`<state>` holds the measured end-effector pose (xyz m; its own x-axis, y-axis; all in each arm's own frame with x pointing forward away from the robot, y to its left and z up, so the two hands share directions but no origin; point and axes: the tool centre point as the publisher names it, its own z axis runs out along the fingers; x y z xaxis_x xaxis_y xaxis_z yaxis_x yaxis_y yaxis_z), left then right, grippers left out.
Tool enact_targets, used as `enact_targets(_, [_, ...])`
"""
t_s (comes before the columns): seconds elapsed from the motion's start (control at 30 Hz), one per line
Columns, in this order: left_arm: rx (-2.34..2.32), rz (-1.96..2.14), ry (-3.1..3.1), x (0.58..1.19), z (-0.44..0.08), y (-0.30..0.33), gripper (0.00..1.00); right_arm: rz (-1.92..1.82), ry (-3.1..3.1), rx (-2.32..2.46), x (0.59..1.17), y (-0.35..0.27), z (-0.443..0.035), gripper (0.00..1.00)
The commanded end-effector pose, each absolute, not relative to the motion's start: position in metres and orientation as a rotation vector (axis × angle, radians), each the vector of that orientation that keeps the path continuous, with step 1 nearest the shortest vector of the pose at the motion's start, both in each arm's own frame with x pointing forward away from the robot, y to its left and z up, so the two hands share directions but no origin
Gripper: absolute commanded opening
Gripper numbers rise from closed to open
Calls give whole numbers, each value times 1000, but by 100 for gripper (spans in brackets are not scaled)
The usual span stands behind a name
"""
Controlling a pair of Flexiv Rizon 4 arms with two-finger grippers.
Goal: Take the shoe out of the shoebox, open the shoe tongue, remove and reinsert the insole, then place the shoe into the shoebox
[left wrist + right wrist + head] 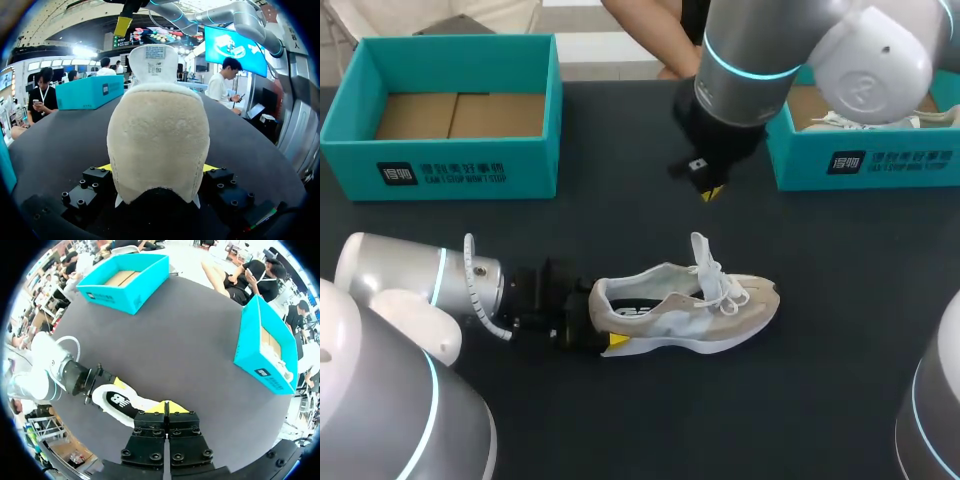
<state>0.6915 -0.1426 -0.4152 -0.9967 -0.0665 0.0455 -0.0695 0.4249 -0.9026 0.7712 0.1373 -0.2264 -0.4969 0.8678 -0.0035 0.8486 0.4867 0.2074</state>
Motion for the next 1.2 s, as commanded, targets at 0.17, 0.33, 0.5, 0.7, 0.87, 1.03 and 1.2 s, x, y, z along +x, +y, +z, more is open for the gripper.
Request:
enact_targets(0.17, [129,1677,-2651,689,-421,-140,0,131,2958,883,758,151,-235,0])
enact_targets(0.33, [129,1677,-2651,689,-421,-140,0,68,3040,580,750,167,-233,0])
enact_targets(0.5, [129,1677,-2651,689,-421,-140,0,50,3065,451,739,185,-241,0])
enact_targets(0.7, [129,1677,-2651,689,-421,-140,0,-10,3054,447,719,198,-261,0])
enact_targets(0.87, [129,1677,-2651,689,-421,-140,0,-26,3032,414,705,210,-284,0])
enact_targets(1.03, [129,1677,-2651,689,-421,-140,0,-76,3003,424,699,215,-295,0])
enact_targets(1.2, [129,1677,-2651,689,-421,-140,0,-76,3003,424,699,215,-295,0])
